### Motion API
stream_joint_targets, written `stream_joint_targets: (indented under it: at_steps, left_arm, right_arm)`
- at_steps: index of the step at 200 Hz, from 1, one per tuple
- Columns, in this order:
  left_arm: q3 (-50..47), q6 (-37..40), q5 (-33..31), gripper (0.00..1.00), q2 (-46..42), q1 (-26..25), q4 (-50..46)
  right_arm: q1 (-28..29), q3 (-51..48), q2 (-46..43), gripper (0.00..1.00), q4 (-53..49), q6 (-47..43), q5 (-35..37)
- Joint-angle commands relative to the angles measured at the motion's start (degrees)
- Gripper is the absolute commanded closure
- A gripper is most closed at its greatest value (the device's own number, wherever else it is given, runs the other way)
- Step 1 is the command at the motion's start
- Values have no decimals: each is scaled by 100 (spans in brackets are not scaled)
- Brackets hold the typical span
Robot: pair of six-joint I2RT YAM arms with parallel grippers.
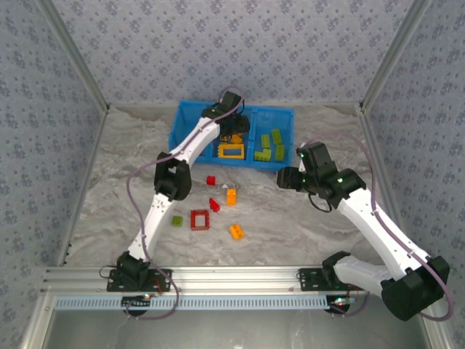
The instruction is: Sort the legos into containers by color
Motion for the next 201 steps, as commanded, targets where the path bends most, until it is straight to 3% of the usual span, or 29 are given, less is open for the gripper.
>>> stream_joint_targets:
  at_steps: [1, 33, 53, 86, 117, 139, 164, 184, 201]
  left_arm:
    - [-119, -67, 91, 34, -529, -30, -169]
    - [-558, -369, -282, 33, -1435, 0, -550]
    - [-1349, -596, -437, 32, -2325, 60, -563]
    - [-2956, -638, -598, 31, -4004, 271, -626]
    - [-5286, -819, -480, 30, -5871, 749, -617]
    - [-6773, -1040, -376, 31, -7164, 1107, -1055]
    - [-8268, -1444, -405, 31, -8616, 1626, -1843]
    - [-9132, -1915, -351, 31, -9819, 2134, -2586]
    - [-9465, -2233, -395, 32, -10673, 2243, -3191]
  right_arm:
    - [199, -3, 83, 32, -49, -219, 62]
    - [796, 114, 442, 33, 125, -653, 372]
    - [1254, 373, 935, 33, 273, -867, 513]
    - [1940, 1183, 1990, 31, 465, -1046, 680]
    - [2208, 1900, 3003, 31, 554, -929, 562]
    - [2528, 2492, 3619, 31, 450, -1120, 543]
    - [3064, 3145, 4347, 30, 369, -1590, -1]
    - [3475, 3781, 5088, 29, 118, -1951, -238]
    - [3689, 4153, 5560, 26, 42, -2242, -467]
